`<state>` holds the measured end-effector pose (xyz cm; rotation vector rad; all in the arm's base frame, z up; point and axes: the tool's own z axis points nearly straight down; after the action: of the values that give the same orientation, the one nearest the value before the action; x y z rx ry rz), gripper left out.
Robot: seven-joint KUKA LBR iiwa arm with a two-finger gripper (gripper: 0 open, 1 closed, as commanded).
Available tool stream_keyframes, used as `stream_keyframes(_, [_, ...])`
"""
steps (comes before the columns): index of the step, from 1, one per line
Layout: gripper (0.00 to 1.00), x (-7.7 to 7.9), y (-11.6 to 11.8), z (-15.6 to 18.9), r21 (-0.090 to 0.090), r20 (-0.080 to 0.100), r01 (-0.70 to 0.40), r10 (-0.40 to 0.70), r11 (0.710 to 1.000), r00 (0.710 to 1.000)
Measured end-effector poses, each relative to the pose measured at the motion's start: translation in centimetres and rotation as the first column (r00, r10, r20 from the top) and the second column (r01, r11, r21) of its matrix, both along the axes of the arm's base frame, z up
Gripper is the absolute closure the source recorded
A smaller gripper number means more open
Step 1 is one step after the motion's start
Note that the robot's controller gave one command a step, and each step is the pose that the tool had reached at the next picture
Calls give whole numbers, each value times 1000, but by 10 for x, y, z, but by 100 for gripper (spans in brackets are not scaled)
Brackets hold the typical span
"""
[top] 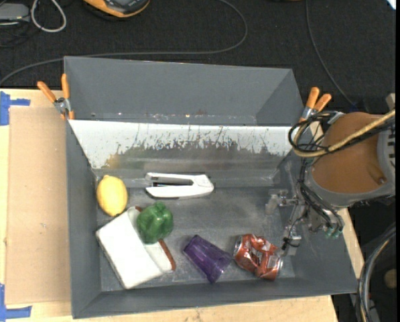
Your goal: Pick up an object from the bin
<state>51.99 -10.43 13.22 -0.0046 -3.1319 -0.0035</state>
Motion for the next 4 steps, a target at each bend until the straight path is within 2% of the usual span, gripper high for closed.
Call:
stream_keyframes(1, [0,2,0,4,-1,7,-5,5,1000,1000])
stream_keyframes(2, [0,-15,17,-62,0,4,15,-15,1000,1000])
stream_keyframes(3, [0,-18,22,-18,-3,17,13,-13,1000,1000])
stream_keyframes(4, [0,-42,34,-34,0,-3,85,-85,996,996])
